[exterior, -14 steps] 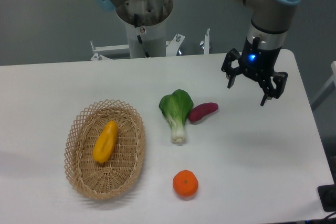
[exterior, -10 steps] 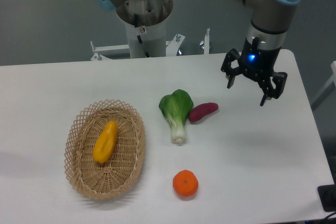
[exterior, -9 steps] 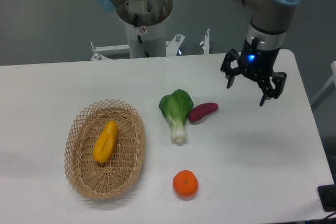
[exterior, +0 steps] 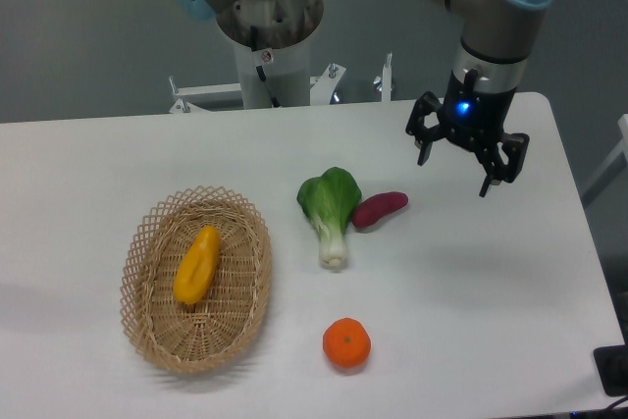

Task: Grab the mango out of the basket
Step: 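Move the open gripper over the basket above the yellow mango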

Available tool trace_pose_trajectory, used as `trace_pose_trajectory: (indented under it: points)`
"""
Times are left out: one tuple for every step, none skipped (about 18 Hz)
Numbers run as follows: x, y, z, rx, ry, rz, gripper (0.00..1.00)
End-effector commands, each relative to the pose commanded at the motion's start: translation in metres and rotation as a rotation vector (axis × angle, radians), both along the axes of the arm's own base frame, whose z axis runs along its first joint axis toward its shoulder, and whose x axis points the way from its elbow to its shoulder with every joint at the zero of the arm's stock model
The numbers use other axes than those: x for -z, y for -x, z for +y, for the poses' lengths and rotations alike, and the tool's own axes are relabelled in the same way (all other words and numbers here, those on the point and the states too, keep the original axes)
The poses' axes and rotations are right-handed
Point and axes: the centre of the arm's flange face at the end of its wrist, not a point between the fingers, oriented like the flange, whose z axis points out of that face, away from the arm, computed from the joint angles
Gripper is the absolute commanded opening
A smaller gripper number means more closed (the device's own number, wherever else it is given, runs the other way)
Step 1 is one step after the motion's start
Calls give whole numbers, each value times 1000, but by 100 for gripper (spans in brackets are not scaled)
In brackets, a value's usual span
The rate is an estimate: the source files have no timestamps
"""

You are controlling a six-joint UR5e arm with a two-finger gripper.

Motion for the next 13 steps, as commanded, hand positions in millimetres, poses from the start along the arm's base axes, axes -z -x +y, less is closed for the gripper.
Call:
trace_pose_trajectory:
  points:
    - [-1, -4, 2, -18, -28, -23, 100]
    - [-2, -10, 3, -27, -46, -34, 100]
    - [-2, -17, 4, -27, -49, -33, 100]
    - [-1, -28, 5, -28, -49, -33, 100]
    - [1, -36, 5, -41, -49, -44, 100]
    - [2, -45, 9, -62, -50, -56, 100]
    - [1, -55, 15, -81, -54, -66, 100]
    - [0, -63, 23, -100, -62, -70, 100]
    - [0, -70, 32, -121, -67, -81, 100]
    - [1, -78, 40, -141, -71, -92, 100]
    - [1, -87, 50, -154, -77, -98, 100]
    - [4, -97, 58, -163, -75, -110, 100]
    - [8, -107, 65, -168, -67, -126, 100]
